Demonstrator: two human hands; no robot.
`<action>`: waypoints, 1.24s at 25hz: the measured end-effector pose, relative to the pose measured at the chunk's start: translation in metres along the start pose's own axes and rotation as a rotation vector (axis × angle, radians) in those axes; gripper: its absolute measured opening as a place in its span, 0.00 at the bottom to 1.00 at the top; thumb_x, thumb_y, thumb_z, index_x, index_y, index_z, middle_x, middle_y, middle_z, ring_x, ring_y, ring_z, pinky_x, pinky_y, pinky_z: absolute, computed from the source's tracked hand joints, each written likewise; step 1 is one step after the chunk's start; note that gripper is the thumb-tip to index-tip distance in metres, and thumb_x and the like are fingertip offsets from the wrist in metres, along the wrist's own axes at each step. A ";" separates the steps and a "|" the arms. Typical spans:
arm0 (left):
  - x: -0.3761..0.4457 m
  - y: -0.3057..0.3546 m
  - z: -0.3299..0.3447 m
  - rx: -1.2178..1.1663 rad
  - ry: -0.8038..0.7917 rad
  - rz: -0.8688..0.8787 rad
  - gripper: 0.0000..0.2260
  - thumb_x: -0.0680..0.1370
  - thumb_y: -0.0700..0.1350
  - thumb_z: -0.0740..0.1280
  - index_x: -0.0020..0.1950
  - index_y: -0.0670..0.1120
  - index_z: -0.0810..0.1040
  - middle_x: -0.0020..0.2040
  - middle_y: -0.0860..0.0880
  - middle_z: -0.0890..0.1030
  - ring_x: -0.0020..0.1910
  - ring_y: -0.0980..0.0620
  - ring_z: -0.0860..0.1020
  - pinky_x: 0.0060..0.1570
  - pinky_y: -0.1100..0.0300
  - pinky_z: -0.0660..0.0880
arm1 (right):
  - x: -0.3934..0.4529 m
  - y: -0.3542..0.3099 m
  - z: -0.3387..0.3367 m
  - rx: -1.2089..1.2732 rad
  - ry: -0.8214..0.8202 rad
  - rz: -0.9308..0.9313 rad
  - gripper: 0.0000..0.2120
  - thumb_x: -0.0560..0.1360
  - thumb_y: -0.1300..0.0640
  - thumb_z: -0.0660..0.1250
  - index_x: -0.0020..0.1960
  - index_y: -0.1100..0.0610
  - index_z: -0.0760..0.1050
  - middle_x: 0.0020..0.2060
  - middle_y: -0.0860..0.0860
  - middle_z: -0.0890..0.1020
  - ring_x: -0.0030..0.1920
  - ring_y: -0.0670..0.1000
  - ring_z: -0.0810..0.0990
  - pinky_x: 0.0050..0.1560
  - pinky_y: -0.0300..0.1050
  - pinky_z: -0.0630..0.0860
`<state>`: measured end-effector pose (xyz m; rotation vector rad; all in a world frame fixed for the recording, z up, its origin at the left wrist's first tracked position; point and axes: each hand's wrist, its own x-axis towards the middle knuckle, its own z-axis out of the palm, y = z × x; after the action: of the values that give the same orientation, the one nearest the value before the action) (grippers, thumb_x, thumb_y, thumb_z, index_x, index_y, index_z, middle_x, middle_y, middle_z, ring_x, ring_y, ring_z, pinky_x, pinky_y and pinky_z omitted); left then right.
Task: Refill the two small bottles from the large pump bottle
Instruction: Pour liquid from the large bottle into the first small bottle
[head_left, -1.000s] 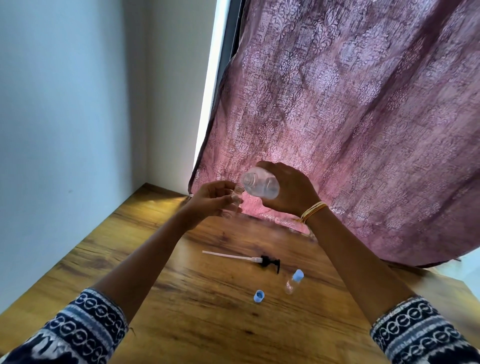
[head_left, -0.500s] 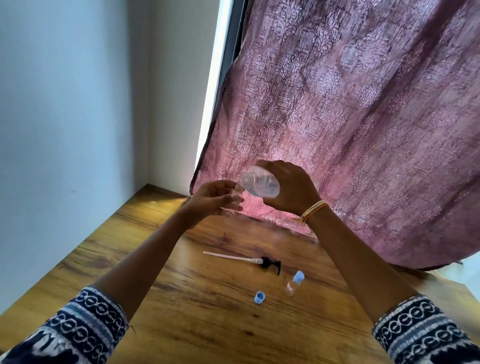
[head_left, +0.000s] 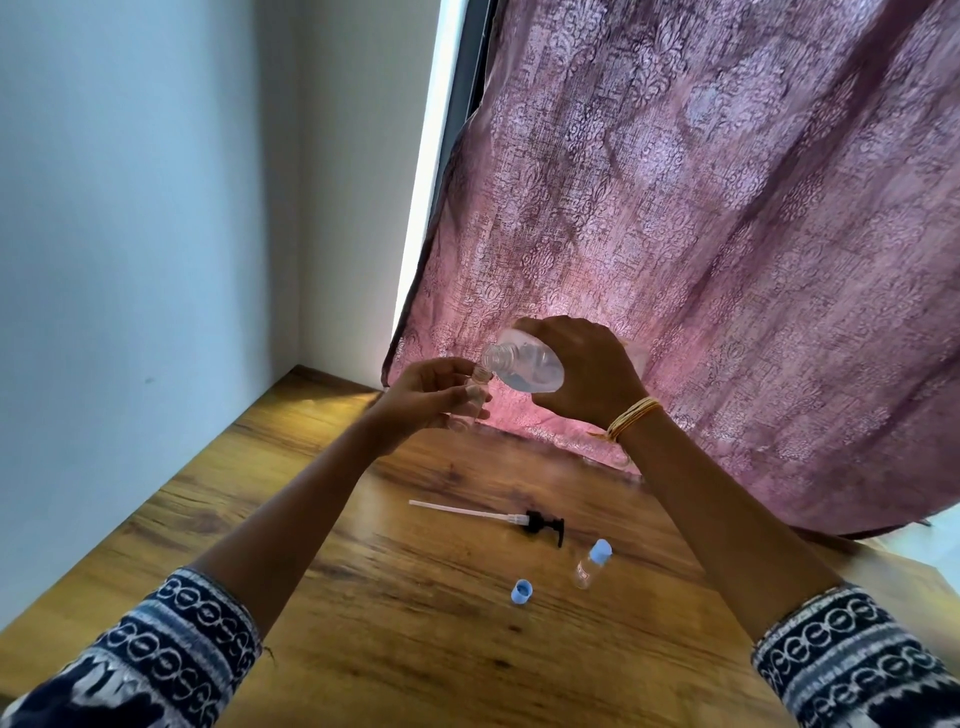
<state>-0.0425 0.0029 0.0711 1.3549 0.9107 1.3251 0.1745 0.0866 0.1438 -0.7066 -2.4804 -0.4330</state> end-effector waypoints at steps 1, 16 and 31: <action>0.000 0.000 0.000 -0.002 -0.001 0.000 0.15 0.71 0.46 0.69 0.57 0.46 0.78 0.48 0.47 0.86 0.47 0.48 0.84 0.46 0.48 0.81 | 0.000 0.000 0.001 0.002 0.000 0.003 0.31 0.64 0.39 0.67 0.65 0.49 0.73 0.50 0.52 0.84 0.47 0.57 0.83 0.49 0.55 0.80; 0.001 -0.001 -0.002 -0.006 -0.008 0.008 0.13 0.72 0.46 0.70 0.55 0.48 0.79 0.50 0.45 0.85 0.50 0.45 0.84 0.50 0.43 0.79 | 0.002 0.007 0.003 -0.080 0.051 -0.026 0.27 0.69 0.39 0.70 0.64 0.48 0.74 0.51 0.50 0.83 0.50 0.53 0.83 0.50 0.54 0.79; 0.003 -0.004 -0.004 -0.005 -0.016 0.002 0.12 0.76 0.40 0.68 0.59 0.43 0.77 0.51 0.42 0.84 0.47 0.47 0.84 0.42 0.53 0.82 | 0.000 0.005 0.003 -0.176 0.071 -0.051 0.27 0.69 0.39 0.70 0.64 0.50 0.73 0.53 0.51 0.83 0.53 0.55 0.82 0.53 0.54 0.78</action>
<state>-0.0457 0.0072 0.0680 1.3604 0.8951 1.3157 0.1758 0.0917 0.1423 -0.6858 -2.4182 -0.6906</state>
